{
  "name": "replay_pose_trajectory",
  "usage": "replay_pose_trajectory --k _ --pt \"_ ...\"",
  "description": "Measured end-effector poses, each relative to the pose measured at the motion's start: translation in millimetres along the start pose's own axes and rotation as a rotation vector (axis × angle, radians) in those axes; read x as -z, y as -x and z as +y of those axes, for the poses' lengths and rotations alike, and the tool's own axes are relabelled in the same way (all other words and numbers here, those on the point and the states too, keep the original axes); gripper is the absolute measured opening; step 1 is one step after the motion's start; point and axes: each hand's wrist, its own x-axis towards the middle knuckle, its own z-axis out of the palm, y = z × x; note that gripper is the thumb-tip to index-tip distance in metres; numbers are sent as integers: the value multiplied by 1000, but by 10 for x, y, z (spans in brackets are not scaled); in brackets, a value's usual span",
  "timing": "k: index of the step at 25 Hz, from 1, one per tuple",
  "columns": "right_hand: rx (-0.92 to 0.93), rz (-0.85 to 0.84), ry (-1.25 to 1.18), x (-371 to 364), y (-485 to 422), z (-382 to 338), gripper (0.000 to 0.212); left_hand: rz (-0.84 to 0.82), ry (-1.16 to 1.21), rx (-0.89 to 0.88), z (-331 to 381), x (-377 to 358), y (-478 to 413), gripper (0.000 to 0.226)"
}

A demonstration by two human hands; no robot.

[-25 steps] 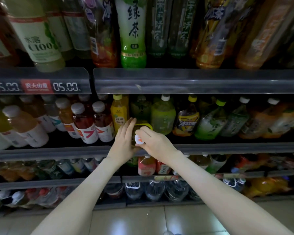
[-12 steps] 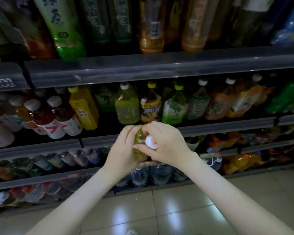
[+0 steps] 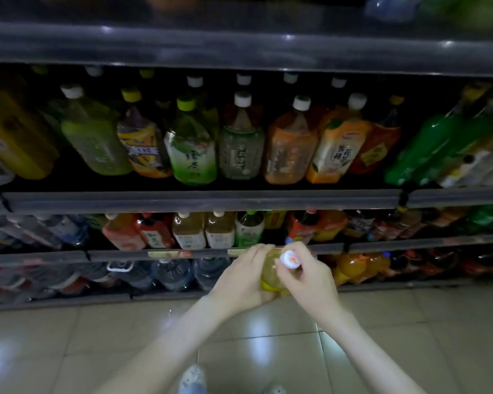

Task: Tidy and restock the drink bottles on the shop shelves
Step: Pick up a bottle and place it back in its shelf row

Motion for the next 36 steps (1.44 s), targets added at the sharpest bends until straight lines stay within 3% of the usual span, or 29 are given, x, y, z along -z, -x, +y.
replay_pose_trajectory --k 3,5,7,9,13,17,22,24,26,30,36 --pt "-134 98 -40 -24 -73 557 22 -85 41 83 -262 -313 -310 96" --pt "-199 132 -116 -105 -115 854 21 38 14 169 -575 -528 -437 94" --pt "-217 177 -188 -254 -178 1121 23 205 -70 260 -890 -811 -580 76" --pt "-208 229 -228 -410 -243 1318 26 275 -185 284 -1073 -1073 -745 71" --pt "-126 414 -295 -737 -375 1597 11 420 -318 192 -1346 -1430 -1124 84" --pt "34 605 -263 -986 -529 1822 26 643 -359 196 -1531 -1599 -1418 97" --pt "247 790 -200 -1166 -708 2025 19 868 -302 164 -1652 -1777 -1427 109" --pt "330 828 -137 -1176 -763 2073 18 943 -281 115 -1654 -1837 -1244 100" --pt "347 856 -93 -1169 -801 2094 16 963 -233 -7 -1723 -1847 -1017 75" --pt "318 896 -35 -1216 -846 2048 18 792 -78 -330 -1927 -1681 -814 35" --pt "301 868 109 -1264 -965 1924 26 878 132 -450 -1553 -1191 -643 18"
